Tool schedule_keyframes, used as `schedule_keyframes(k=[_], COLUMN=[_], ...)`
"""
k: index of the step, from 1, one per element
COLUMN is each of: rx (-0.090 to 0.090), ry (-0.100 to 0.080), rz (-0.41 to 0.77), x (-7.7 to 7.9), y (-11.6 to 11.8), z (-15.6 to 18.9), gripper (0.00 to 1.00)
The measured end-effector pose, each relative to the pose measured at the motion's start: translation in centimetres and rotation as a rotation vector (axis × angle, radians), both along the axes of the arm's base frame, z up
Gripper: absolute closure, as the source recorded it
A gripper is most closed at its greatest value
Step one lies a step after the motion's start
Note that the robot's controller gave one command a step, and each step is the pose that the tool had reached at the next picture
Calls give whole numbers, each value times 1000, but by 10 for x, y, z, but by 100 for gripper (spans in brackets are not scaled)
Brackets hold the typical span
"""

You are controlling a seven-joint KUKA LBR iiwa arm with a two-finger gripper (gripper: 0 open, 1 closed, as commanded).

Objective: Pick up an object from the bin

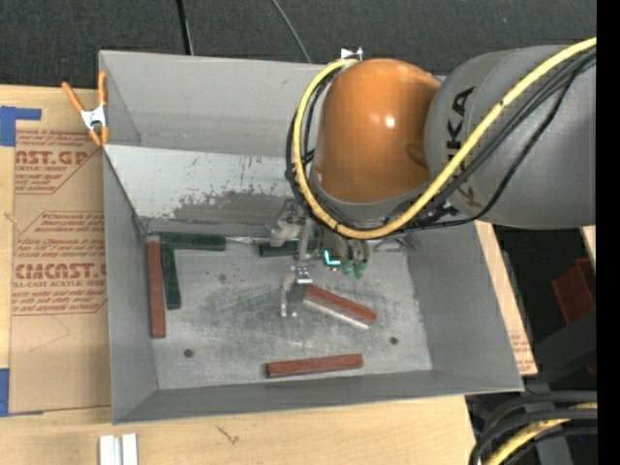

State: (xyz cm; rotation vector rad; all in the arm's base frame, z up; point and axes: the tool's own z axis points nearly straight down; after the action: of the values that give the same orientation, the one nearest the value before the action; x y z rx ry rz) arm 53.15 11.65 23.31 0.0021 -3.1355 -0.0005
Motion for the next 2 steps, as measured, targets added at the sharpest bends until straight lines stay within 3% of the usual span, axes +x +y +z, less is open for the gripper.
schedule_keyframes(k=[1,2], rx=[1,1], ry=[-8,-11], rz=[-1,110], x=[2,5], y=[-1,-28], z=[4,-42], gripper=[0,0])
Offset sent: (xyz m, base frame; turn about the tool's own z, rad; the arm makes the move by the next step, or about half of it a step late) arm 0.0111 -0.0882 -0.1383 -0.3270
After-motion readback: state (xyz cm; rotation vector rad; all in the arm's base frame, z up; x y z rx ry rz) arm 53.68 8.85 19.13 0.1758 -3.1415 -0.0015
